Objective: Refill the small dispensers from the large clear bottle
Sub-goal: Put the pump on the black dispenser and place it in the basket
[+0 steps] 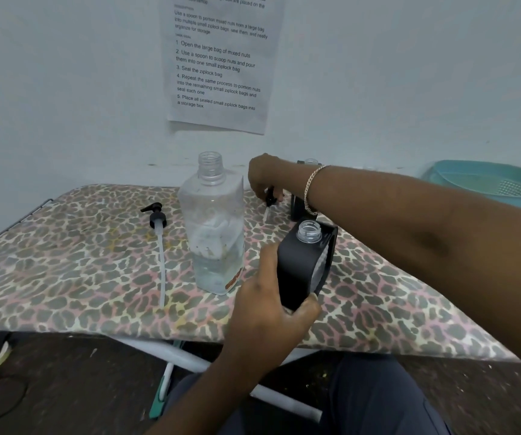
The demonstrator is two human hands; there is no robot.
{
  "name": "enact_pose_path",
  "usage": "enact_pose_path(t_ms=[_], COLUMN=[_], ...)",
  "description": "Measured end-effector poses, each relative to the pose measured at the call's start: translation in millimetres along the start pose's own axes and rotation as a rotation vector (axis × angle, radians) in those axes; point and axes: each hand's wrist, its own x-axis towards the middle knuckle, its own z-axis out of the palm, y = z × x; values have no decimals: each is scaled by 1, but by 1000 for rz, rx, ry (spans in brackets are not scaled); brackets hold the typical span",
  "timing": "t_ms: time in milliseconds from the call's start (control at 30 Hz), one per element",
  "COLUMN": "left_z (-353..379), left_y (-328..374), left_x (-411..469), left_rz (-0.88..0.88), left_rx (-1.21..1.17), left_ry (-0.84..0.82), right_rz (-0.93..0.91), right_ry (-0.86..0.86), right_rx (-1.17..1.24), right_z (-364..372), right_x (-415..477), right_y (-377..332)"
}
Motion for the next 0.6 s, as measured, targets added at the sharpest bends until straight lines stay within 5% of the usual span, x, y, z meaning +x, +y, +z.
enact_pose_path(t_ms=[300, 467, 600], left_z=[-3, -3, -3], left_y=[5, 9, 10], left_x=[-1, -2, -1], left_rz=[1, -16, -18], left_rx=[26, 60, 68], left_ry=[13, 25, 26], right_rz=[-94, -300, -374], right_ry=[340, 564, 683], right_rx=[777, 1312, 1448], right_z=[-62, -55, -35], right_x=[-71, -149, -197], right_y=[38, 73, 82])
